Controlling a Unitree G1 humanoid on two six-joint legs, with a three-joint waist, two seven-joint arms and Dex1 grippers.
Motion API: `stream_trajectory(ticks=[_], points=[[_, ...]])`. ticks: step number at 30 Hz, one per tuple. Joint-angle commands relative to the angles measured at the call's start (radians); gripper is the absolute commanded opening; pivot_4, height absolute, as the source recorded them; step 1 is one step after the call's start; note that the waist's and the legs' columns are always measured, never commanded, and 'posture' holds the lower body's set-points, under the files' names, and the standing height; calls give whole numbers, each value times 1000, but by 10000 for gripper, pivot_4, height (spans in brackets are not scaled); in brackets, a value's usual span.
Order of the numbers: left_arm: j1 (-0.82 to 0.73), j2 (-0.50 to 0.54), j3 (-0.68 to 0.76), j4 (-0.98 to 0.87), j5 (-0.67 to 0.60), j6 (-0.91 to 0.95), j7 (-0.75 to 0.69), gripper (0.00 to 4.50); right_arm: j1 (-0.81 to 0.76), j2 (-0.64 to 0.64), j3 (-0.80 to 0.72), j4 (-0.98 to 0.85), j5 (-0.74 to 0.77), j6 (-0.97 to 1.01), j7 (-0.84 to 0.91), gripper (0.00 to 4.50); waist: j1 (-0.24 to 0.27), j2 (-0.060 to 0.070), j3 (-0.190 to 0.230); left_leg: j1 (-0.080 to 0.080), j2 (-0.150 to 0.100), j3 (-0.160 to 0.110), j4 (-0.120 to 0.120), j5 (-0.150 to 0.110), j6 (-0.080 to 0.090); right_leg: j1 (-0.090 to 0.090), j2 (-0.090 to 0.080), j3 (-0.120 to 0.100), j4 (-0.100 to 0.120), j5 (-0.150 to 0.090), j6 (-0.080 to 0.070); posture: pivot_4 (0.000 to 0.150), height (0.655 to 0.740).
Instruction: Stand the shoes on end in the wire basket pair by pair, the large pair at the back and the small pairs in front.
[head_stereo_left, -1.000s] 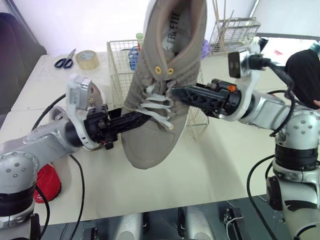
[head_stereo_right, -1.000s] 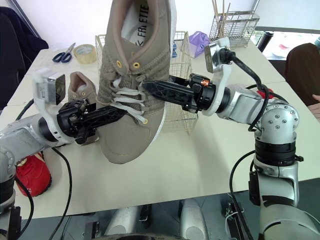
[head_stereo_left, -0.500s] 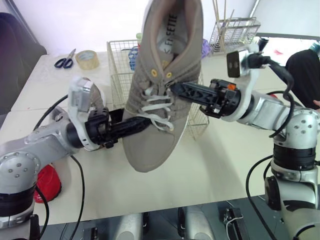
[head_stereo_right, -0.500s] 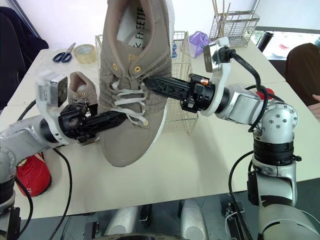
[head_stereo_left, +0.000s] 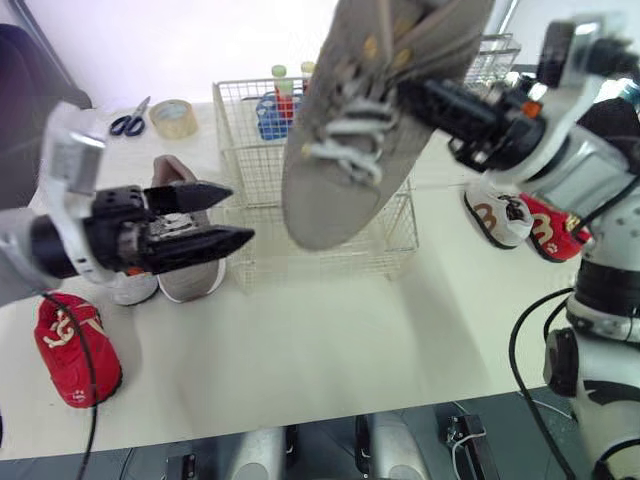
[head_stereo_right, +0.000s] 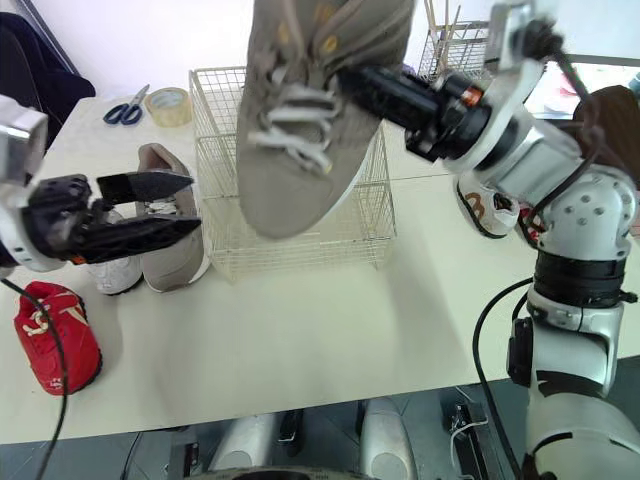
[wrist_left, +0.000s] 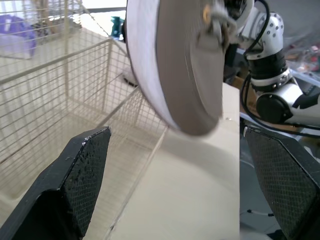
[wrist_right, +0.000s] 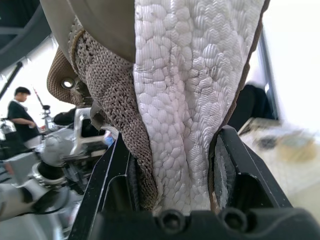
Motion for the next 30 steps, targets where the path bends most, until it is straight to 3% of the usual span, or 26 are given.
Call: stream_trajectory(ticks=[1,5,8,13,20,30], points=[[73,7,84,-51,17,15,72,44373,-118,-2,1,126,-161,-163,119,14000,-3,0,0,0,0,0,-1,0,0,0,0,0,-1,0,0,1500,7400],[115,-9,98,-120,93,-23,138,44373,-263,35,46,386,-369,-381,220,14000,-17,0,0,0,0,0,-2,0,0,-1,0,0,-1,1,1,1500,7400],[114,-14,122,-96,23,-24,113,44373,-418,63,93,690,-559,-639,313,14000,-23,1,1,0,0,2,-2,0,0,-1,0,1,-2,2,0,1500,7400],[143,13,234,-54,-69,12,63,44373,-578,90,96,1007,-708,-856,401,14000,-25,1,1,0,0,3,-11,1,-2,-4,0,1,-5,4,4,1500,7400],[255,0,368,-75,-84,45,43,44373,-669,119,105,1192,-834,-956,533,14000,-29,1,1,-1,0,3,-16,3,-6,-7,0,1,-5,4,5,1500,7400],[274,-44,298,-105,-62,-28,69,44373,-636,213,94,1270,-939,-1043,566,14000,-44,1,1,0,0,2,-16,3,-7,-6,0,1,-4,4,4,1500,7400]])
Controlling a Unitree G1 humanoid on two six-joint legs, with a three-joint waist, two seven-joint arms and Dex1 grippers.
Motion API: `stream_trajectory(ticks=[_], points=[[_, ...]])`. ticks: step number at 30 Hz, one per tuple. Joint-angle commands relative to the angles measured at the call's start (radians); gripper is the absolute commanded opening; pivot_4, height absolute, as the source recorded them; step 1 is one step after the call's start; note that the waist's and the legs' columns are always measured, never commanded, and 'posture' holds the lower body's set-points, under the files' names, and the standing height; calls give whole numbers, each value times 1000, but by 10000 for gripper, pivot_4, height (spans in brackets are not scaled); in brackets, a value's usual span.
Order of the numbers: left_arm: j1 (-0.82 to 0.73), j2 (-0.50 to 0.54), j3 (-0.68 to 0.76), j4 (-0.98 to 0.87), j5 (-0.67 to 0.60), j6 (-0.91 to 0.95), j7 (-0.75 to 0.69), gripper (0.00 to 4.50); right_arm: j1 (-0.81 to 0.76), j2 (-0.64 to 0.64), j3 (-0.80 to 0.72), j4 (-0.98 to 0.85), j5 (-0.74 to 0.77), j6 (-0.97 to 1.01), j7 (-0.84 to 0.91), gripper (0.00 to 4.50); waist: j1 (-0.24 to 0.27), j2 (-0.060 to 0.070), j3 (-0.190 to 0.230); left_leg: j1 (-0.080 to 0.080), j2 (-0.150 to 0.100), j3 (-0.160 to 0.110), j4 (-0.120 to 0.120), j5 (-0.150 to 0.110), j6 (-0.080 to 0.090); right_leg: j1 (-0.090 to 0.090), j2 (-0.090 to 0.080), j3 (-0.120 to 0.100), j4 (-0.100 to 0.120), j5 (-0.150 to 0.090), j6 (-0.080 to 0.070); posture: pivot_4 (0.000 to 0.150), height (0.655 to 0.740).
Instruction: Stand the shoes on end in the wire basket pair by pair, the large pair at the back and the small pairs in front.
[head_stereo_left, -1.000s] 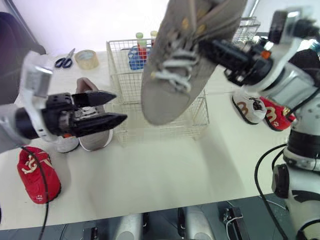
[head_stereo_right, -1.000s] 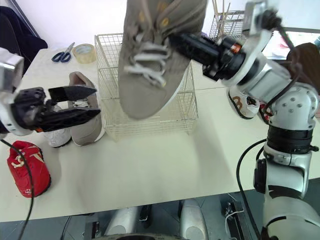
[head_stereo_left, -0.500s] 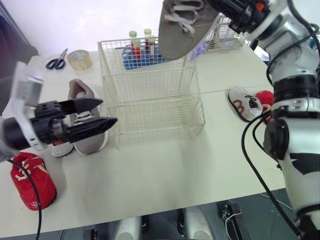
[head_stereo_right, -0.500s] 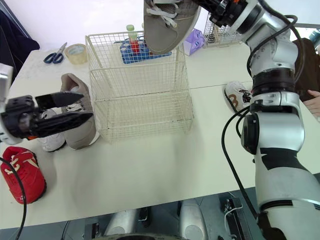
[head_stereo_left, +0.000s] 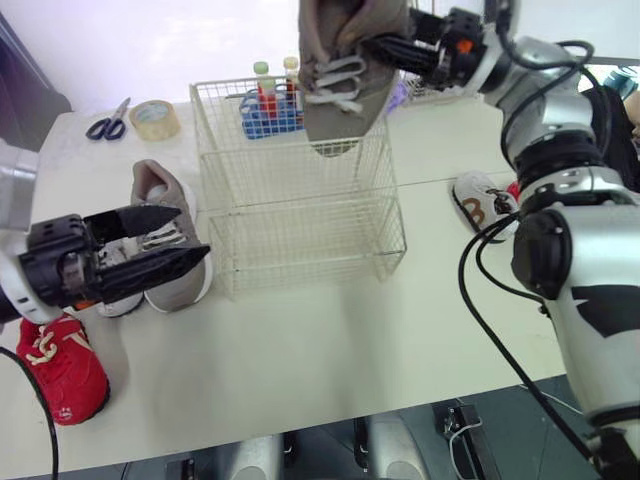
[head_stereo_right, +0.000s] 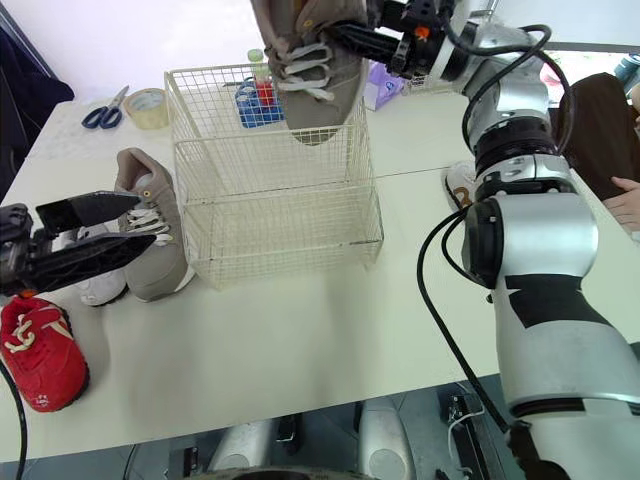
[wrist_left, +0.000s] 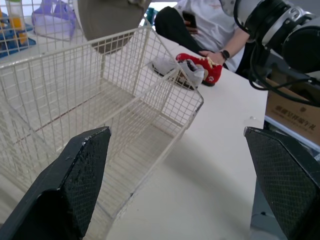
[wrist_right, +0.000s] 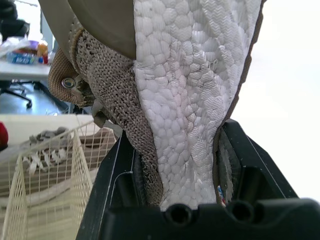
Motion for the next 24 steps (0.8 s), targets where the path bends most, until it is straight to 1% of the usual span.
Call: stream_trajectory(ticks=[1,8,15,17,18,19,21,24], points=[[-11,-10,-22,-12,12,-45,7,44373,2,23,-23,8,-28,-47,-5,14000,-6,0,0,0,0,0,0,1,-1,0,0,0,0,0,0,1500,7400],[-28,-16,-81,-6,47,-77,5,44373,34,52,-31,43,-86,-51,-70,14000,-8,0,0,0,0,0,0,2,-4,0,0,0,0,0,0,1500,7400],[-43,-20,-116,-3,70,-90,8,44373,71,59,-41,52,-115,-24,-84,14000,-8,0,0,0,0,0,0,3,-5,0,0,0,1,0,0,1500,7400],[-46,-21,-123,-3,75,-93,9,45000,78,60,-45,50,-119,-23,-88,24357,-7,0,0,0,0,0,0,3,-5,0,0,0,1,0,0,1500,7400],[-47,-20,-128,-4,78,-94,10,45000,80,61,-48,49,-120,-23,-91,28153,-7,0,0,0,0,0,0,3,-5,0,0,0,1,0,0,1500,7400],[-50,-20,-133,-3,81,-95,9,45000,82,63,-51,47,-123,-29,-100,33028,-8,0,0,0,0,0,0,3,-5,0,0,0,1,0,0,1500,7400],[-56,-19,-141,0,84,-97,8,45000,84,62,-54,43,-125,-37,-110,44523,-7,0,0,1,0,0,0,3,-5,1,0,0,1,0,1,1500,7400],[-60,-19,-147,2,88,-98,7,45000,83,56,-63,36,-126,-45,-108,44523,-8,0,0,2,-1,-1,1,3,-5,2,0,0,1,1,1,1500,7400]])
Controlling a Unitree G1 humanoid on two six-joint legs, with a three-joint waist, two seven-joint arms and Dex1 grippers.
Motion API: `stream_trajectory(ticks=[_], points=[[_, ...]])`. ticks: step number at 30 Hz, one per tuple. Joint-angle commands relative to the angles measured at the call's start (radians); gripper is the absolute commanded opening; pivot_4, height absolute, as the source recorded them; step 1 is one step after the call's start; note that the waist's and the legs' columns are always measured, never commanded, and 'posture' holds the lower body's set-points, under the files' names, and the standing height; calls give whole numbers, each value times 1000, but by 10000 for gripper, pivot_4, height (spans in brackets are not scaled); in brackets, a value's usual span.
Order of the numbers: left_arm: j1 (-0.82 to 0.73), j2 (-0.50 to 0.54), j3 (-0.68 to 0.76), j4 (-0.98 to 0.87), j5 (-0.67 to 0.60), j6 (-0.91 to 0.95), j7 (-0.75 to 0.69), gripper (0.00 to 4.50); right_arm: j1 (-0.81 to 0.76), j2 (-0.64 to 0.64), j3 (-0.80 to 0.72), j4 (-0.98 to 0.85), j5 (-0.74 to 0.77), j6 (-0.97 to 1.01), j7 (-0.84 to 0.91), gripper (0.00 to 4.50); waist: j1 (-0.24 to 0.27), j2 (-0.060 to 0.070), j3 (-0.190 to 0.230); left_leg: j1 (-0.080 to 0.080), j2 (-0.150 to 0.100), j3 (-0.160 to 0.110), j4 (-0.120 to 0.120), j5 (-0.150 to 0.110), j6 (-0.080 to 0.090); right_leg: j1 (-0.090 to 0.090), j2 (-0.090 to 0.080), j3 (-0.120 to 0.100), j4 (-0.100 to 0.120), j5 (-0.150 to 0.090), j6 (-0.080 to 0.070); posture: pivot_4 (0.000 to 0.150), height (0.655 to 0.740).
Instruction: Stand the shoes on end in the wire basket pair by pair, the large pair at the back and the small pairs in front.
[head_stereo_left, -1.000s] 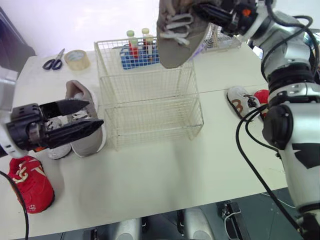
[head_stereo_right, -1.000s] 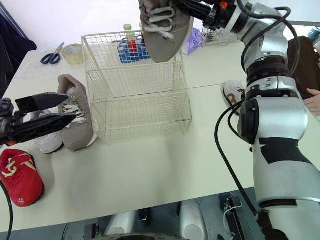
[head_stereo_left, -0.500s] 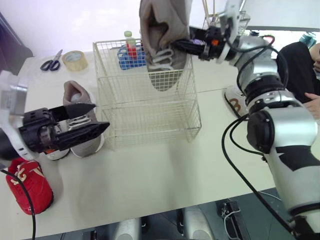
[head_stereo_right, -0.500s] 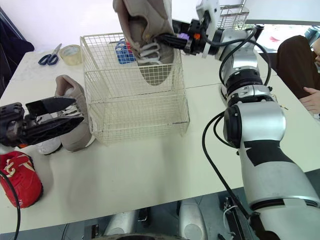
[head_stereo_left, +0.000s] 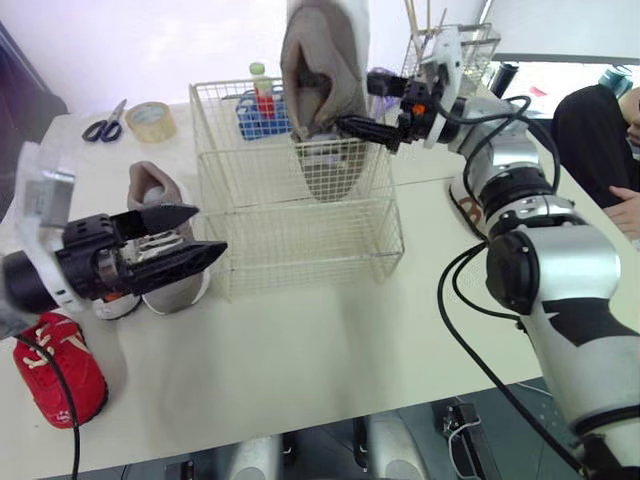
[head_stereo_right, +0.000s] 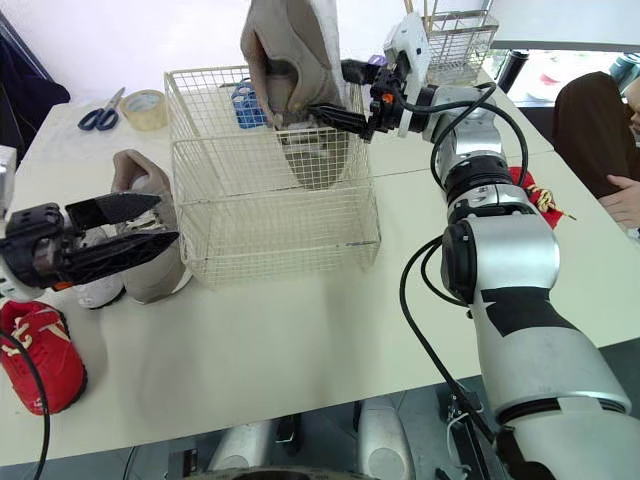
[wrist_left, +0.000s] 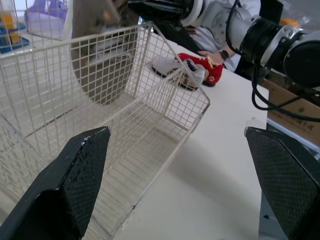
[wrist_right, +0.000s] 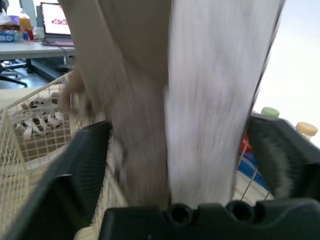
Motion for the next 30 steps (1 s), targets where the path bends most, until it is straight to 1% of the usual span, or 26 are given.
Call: stream_trajectory(ticks=[1,14,19,22,24,26,28,30], points=[[-16,0,10,-1,4,-23,0,45000,-16,-16,-29,-34,5,-13,-3,44523,-1,0,0,0,0,0,0,0,0,0,0,0,0,0,0,1500,7400],[-28,-15,-24,-5,18,-29,6,45000,0,-101,-29,-113,-8,-57,-8,44523,0,0,0,0,0,0,0,0,0,0,0,0,0,1,1,1500,7400],[-31,-17,-33,2,31,-26,-12,45000,26,-127,-25,-186,11,-34,37,44523,-2,0,0,0,0,0,0,0,0,0,0,0,1,1,1,1500,7400],[-34,-18,-36,8,42,-25,-21,45000,58,-151,-21,-278,34,42,72,44523,-1,0,0,1,0,0,0,0,0,0,0,0,1,1,1,1500,7400],[-31,-21,-20,14,45,-27,-18,45000,93,-182,-20,-382,60,156,92,44523,2,0,0,1,0,0,0,0,0,0,0,0,1,1,1,1500,7400],[-28,-16,31,45,9,-19,-9,45000,145,-230,-27,-542,113,327,119,44523,6,0,0,1,0,0,1,0,0,0,0,0,1,1,1,1500,7400],[-34,-1,90,104,-41,-5,9,45000,201,-277,-41,-720,183,497,132,44523,13,0,0,0,0,-1,1,-3,5,0,0,0,1,1,1,1500,7400],[-34,16,138,153,-29,5,11,45000,240,-304,-52,-850,224,589,95,44523,18,0,0,0,1,-1,1,-3,5,0,0,0,1,1,1,1500,7400]])
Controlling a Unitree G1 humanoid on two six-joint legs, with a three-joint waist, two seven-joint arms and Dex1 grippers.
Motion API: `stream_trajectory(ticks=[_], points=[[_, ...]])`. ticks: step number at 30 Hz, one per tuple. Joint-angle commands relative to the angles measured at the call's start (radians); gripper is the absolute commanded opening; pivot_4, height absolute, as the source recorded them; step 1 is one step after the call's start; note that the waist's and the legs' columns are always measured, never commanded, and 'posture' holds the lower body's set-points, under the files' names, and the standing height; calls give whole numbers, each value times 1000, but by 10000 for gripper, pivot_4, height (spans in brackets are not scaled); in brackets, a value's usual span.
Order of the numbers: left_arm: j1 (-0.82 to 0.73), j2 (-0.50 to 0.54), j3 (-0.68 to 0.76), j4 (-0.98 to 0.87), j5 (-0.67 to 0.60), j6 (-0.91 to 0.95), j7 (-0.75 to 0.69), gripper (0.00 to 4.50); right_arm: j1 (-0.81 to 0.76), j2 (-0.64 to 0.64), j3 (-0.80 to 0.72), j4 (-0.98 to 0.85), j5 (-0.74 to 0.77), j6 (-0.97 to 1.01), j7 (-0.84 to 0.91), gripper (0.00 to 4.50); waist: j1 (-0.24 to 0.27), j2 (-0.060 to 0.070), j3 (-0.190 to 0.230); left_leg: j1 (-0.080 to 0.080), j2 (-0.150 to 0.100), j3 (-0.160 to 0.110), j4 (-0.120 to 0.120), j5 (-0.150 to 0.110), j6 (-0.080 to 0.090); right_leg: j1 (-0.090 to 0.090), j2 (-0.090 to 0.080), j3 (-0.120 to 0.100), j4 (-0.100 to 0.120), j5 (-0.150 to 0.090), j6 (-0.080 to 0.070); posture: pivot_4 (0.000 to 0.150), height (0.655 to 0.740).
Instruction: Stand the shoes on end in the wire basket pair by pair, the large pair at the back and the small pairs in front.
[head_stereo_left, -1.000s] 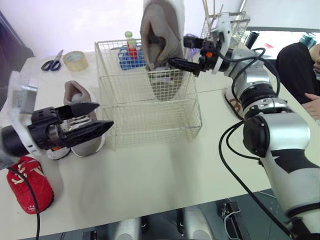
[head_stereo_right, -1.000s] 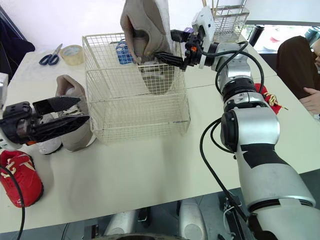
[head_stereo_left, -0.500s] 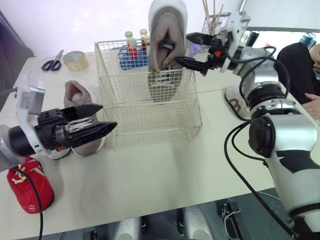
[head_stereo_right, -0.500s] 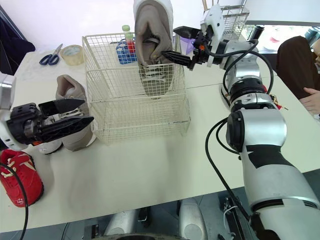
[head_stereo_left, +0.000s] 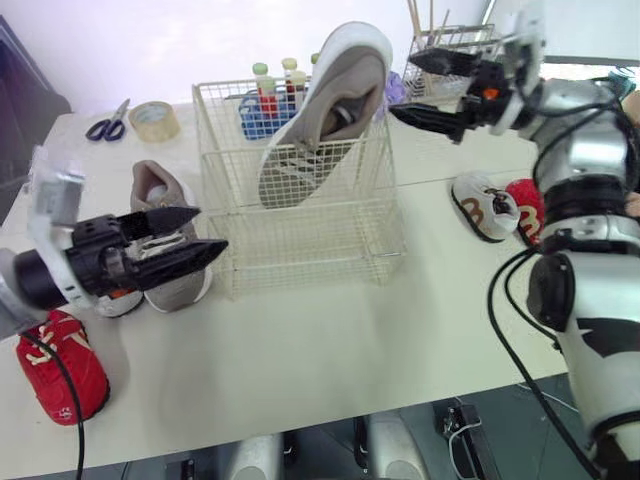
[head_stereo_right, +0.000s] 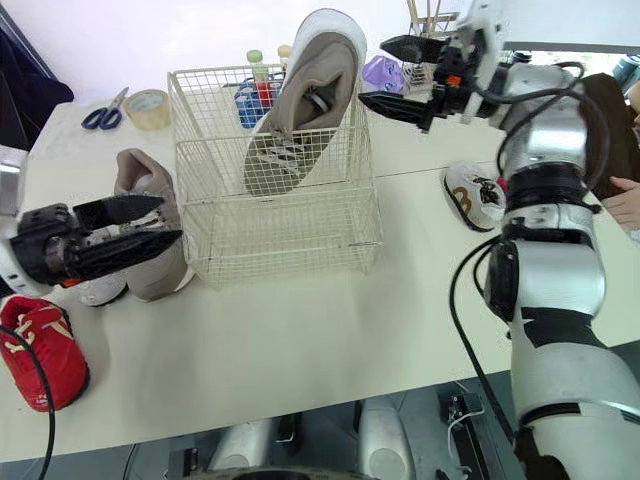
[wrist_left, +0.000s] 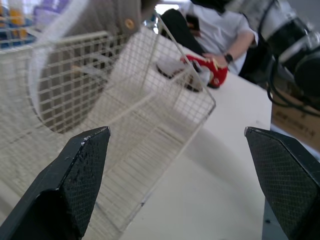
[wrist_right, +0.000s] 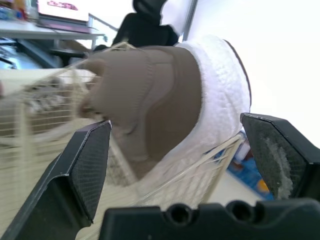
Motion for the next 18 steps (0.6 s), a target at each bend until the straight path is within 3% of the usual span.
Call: stream_trajectory(ticks=[1,6,10,18], points=[[-10,38,106,67,9,3,4,45000,13,-40,-45,-225,89,146,-52,44523,1,0,0,1,0,0,0,0,0,0,0,0,0,0,0,1500,7400],[-12,60,76,108,147,-18,-60,45000,74,-34,-14,-343,107,221,-104,44523,6,0,0,6,0,2,-1,0,0,4,1,0,0,0,0,1500,7400],[-52,36,35,102,170,-26,-61,45000,158,54,-11,-498,151,302,-243,44523,10,-1,-1,7,0,2,0,0,0,6,0,0,0,0,0,1500,7400],[-69,-27,-5,64,186,-24,-45,45000,272,155,17,-647,55,346,-586,44523,11,-1,-1,7,0,2,0,0,0,5,-1,1,0,1,-1,1500,7400]])
